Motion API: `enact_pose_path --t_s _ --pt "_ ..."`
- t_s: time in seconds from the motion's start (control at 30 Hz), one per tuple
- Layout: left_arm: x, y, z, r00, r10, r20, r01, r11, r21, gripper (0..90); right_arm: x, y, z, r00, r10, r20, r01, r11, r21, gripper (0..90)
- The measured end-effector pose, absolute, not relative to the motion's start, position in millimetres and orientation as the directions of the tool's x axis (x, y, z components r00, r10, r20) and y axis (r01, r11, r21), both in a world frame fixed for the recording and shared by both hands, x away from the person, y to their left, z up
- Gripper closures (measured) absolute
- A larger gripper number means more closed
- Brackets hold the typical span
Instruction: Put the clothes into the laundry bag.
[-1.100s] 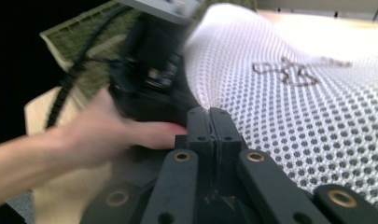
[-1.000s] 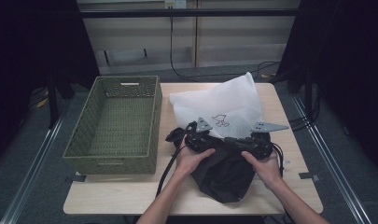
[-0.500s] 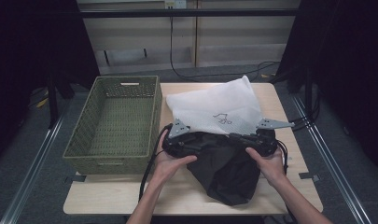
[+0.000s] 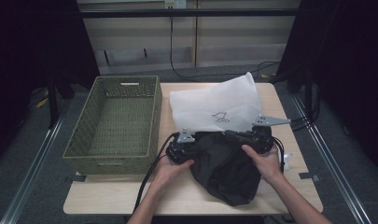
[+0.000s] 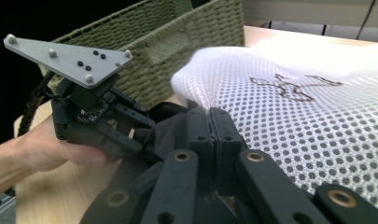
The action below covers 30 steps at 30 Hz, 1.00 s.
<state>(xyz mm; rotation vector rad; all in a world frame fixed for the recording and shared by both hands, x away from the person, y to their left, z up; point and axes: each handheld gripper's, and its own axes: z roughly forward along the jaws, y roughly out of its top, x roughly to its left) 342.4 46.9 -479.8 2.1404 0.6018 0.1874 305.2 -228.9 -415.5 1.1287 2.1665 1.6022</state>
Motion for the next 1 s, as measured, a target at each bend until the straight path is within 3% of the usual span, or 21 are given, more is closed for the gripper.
enact_pose_path --t_s 0.3,0.6,0.67,0.77,1.0 --pt "341 39 -450 0.901 0.417 -0.117 0.296 -0.394 0.87 85.4 310 -200 -397 -0.725 0.642 0.249 0.414 0.118 0.903 88.7" --pt "339 36 -400 0.923 0.369 -0.11 0.224 -0.284 0.932 85.5 311 -165 -358 -0.769 0.597 0.228 0.349 0.093 0.932 88.7" --pt "337 33 -392 0.92 0.386 -0.069 0.192 -0.291 0.937 85.5 310 -162 -347 -0.777 0.58 0.243 0.34 0.063 0.938 88.7" --pt "342 28 -395 0.905 0.424 -0.037 0.192 -0.329 0.925 85.4 311 -165 -342 -0.777 0.554 0.3 0.344 -0.026 0.939 88.7" --pt "360 23 -433 0.857 0.51 -0.07 0.281 -0.349 0.894 84.7 302 -172 -368 -0.764 0.56 0.32 0.4 0.022 0.916 88.7"
